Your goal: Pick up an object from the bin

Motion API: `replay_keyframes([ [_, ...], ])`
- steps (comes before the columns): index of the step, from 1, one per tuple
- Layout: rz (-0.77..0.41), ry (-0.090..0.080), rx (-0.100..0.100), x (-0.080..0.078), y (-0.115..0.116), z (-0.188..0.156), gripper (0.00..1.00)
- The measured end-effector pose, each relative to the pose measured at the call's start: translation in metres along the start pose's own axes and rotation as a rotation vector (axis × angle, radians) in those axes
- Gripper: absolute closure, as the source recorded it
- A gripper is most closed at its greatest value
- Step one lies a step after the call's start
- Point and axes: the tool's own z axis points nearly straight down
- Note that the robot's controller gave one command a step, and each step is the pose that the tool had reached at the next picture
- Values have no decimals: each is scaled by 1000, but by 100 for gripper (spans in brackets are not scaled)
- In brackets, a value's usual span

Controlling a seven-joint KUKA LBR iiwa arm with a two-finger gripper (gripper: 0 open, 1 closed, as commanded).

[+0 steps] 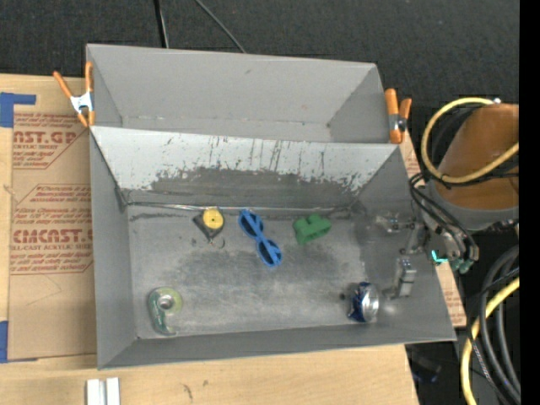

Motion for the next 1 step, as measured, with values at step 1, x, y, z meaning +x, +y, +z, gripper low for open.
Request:
replay_keyframes([
  [1, -419, -4, 1, -4, -1, 111, 0],
])
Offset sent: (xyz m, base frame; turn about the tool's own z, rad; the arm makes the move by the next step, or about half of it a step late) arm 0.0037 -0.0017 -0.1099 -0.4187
